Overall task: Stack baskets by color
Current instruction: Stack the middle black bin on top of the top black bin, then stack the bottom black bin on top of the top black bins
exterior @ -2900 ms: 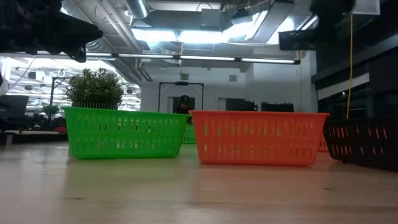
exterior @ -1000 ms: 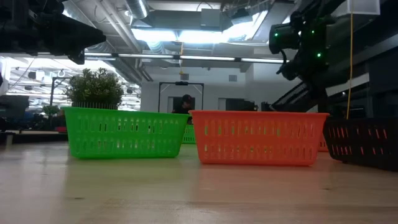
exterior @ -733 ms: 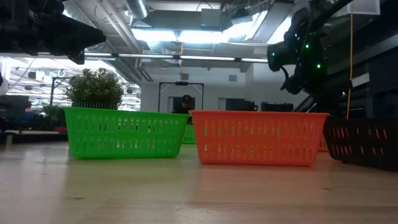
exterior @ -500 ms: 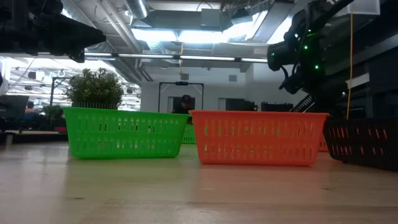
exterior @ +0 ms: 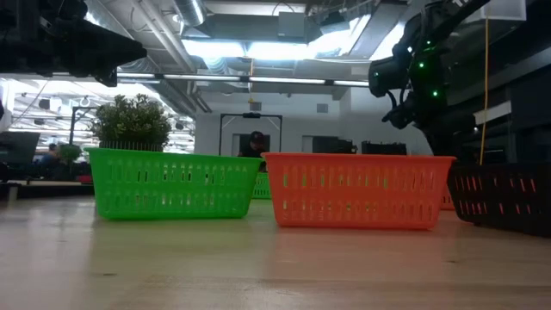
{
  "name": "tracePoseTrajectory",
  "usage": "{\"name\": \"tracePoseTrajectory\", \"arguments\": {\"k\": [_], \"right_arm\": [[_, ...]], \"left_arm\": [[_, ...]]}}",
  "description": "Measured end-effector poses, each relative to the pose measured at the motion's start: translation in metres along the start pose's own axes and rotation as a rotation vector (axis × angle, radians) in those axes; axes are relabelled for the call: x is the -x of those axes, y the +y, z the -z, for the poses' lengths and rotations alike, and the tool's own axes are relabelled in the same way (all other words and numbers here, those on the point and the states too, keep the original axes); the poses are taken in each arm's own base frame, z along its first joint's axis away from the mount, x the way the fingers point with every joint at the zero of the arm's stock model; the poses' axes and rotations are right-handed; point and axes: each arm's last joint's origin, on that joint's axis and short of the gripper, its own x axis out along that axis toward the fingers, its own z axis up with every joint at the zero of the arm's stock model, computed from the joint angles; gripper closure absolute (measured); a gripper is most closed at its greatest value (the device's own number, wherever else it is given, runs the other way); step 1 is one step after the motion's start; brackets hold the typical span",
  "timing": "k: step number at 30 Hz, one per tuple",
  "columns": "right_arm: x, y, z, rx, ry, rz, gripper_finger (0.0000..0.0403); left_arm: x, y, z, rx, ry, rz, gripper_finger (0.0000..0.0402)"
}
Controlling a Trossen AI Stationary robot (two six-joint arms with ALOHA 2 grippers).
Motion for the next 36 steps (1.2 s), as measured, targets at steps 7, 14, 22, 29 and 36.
{"name": "tracePoseTrajectory", "arguments": {"k": [7, 14, 22, 29, 36], "right_arm": [[0.000, 0.000, 0.001, -0.072, 0.012, 0.011, 0.0267], [0.011, 0.009, 0.017, -0.202, 0.071, -0.045, 0.0264], [0.052, 0.049, 0.033, -0.327, -0.084, -0.506, 0.0264], [0.098, 0.117, 0.028, -0.195, -0.399, -0.721, 0.0279], [0.092, 0.172, 0.021, -0.063, -0.487, -0.632, 0.0283]], "left_arm": [[0.000, 0.000, 0.000, 0.000, 0.000, 0.000, 0.0329], [0.000, 0.000, 0.000, 0.000, 0.000, 0.000, 0.0329], [0.000, 0.000, 0.000, 0.000, 0.000, 0.000, 0.0329], [0.000, 0.000, 0.000, 0.000, 0.001, 0.000, 0.0329], [0.000, 0.000, 0.000, 0.001, 0.001, 0.000, 0.0329]]}}
